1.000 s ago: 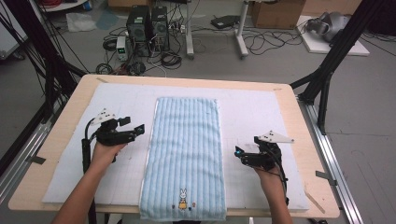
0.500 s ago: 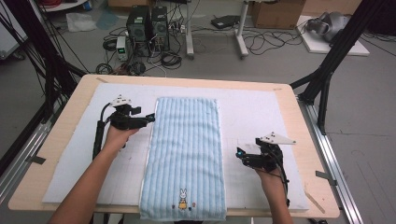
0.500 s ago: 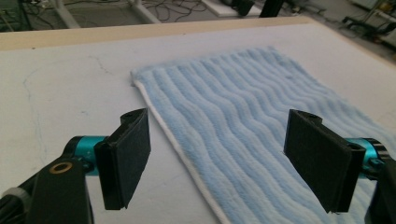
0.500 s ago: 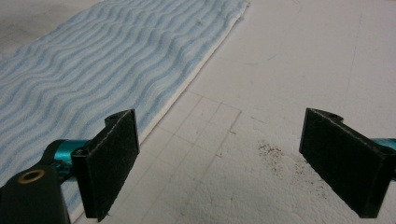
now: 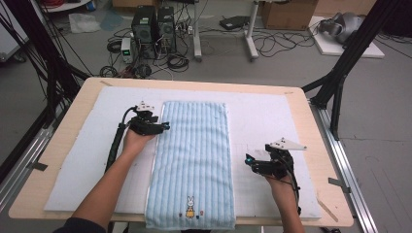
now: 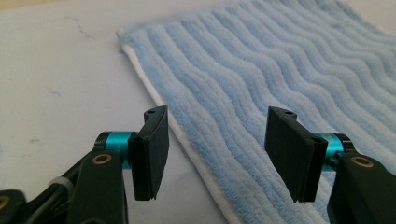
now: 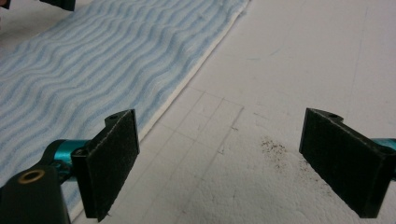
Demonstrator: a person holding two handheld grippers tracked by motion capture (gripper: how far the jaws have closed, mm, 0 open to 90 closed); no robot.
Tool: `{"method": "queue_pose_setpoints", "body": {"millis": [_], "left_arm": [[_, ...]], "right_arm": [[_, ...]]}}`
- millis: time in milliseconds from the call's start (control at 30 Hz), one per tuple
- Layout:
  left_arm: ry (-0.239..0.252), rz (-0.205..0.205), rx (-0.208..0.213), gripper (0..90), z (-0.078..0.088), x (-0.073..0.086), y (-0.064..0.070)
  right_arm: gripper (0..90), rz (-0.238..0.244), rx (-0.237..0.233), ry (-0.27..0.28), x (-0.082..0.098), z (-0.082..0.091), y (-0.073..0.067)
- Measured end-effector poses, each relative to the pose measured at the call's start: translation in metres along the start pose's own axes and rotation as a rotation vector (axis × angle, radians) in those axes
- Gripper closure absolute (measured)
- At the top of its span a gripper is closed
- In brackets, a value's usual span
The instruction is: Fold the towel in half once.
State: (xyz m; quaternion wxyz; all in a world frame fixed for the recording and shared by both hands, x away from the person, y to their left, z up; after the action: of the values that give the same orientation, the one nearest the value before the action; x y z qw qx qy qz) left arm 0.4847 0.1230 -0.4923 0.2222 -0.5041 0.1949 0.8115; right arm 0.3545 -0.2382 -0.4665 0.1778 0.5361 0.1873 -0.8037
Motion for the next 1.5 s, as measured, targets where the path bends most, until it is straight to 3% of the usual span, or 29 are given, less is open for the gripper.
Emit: {"method": "queue_pose_setpoints", "body": {"millis": [200, 333, 567, 867, 1000, 1133, 1300, 1500], "left_arm": [[-0.04, -0.071, -0.008, 50.9, -0.005, 0.006, 0.008], [-0.042, -0.096, 0.015, 67.9, -0.004, 0.006, 0.013], [-0.037, -0.059, 0.022, 83.5, -0.005, 0.006, 0.016], [-0.03, 0.017, 0.052, 85.2, -0.005, 0.007, 0.012], [-0.031, 0.036, 0.06, 85.2, -0.005, 0.007, 0.011], [-0.026, 0.053, 0.067, 85.3, -0.005, 0.007, 0.01], [-0.023, 0.066, 0.073, 85.2, -0.005, 0.007, 0.01], [-0.019, 0.077, 0.078, 85.2, -0.005, 0.007, 0.009]], "right_arm": [[11.2, -0.002, 0.001, -0.001, 0.001, 0.0, 0.002], [11.2, -0.002, 0.0, -0.002, 0.001, 0.0, 0.001], [11.2, 0.0, 0.0, -0.01, 0.002, -0.001, 0.001], [11.1, 0.007, -0.056, -0.03, 0.0, -0.012, -0.012], [11.2, 0.017, -0.052, -0.024, -0.01, -0.022, -0.01], [11.2, 0.019, -0.047, -0.017, -0.021, -0.038, -0.003], [12.0, -0.022, -0.054, -0.047, -0.027, -0.064, 0.005], [27.5, -0.026, -0.083, -0.1, -0.031, -0.097, 0.004]]}}
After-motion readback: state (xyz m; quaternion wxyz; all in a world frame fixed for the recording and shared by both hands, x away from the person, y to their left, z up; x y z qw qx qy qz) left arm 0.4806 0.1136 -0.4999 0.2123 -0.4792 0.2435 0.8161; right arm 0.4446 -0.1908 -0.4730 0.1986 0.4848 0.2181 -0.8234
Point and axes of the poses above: each handheld gripper's, and its own axes: z roughly backward along the jaws, x roughly out of its underside, y roughly to its right, the point moved 8 cm from there along -z, roughly forward along the jaws, and after that the axes turned 12 degrees about y, right-handed, at the moved point
